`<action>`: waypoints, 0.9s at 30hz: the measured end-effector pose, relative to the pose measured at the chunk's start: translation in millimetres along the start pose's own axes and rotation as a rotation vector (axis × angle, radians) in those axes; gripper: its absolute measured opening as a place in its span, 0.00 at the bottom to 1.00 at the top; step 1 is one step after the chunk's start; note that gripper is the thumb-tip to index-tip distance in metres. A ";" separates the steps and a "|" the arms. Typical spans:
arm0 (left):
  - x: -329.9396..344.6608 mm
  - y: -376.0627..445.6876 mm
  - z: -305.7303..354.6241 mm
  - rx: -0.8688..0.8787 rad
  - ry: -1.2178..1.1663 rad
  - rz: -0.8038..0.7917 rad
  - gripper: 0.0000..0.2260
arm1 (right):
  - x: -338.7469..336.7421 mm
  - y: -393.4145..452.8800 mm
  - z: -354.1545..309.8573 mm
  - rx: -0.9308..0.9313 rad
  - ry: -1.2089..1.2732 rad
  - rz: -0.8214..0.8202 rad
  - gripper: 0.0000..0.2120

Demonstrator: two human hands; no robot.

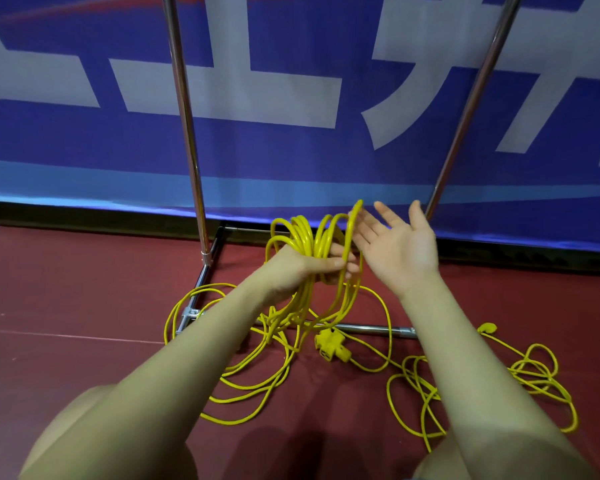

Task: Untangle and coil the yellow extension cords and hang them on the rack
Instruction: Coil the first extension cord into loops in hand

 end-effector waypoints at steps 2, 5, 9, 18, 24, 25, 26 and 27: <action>-12.0 1.2 6.8 0.011 -0.161 0.093 0.09 | -7.5 2.1 -1.5 -0.008 -0.169 0.031 0.20; -36.0 2.2 13.2 0.024 -0.421 0.269 0.07 | -16.0 1.3 9.8 0.083 -0.524 0.006 0.17; -60.9 -1.9 15.9 0.037 -0.633 0.439 0.06 | -14.3 -11.8 42.4 0.251 -0.993 -0.231 0.11; -82.7 -12.4 16.4 0.036 -0.572 0.455 0.09 | 7.2 -14.8 36.3 0.065 -0.764 -0.206 0.08; -74.6 -13.8 19.4 0.016 -0.247 0.331 0.09 | 11.8 -15.5 8.6 0.031 -0.388 -0.152 0.08; -71.2 -13.7 18.0 -0.001 -0.184 0.291 0.09 | 12.6 -15.3 7.7 0.043 -0.373 -0.167 0.07; -66.4 -14.2 16.2 -0.024 -0.138 0.245 0.09 | 13.6 -15.1 7.2 0.050 -0.364 -0.181 0.07; -60.1 -14.9 13.7 -0.055 -0.113 0.191 0.09 | 14.2 -14.4 6.6 0.050 -0.354 -0.192 0.07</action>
Point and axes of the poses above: each hand's wrist, its own y-axis towards the middle knuckle, its own x-axis out of the palm, z = x × y, the point moved 8 cm from there along y, towards the middle knuckle, and after that the axes turned 15 degrees about y, right-handed, at the moved point
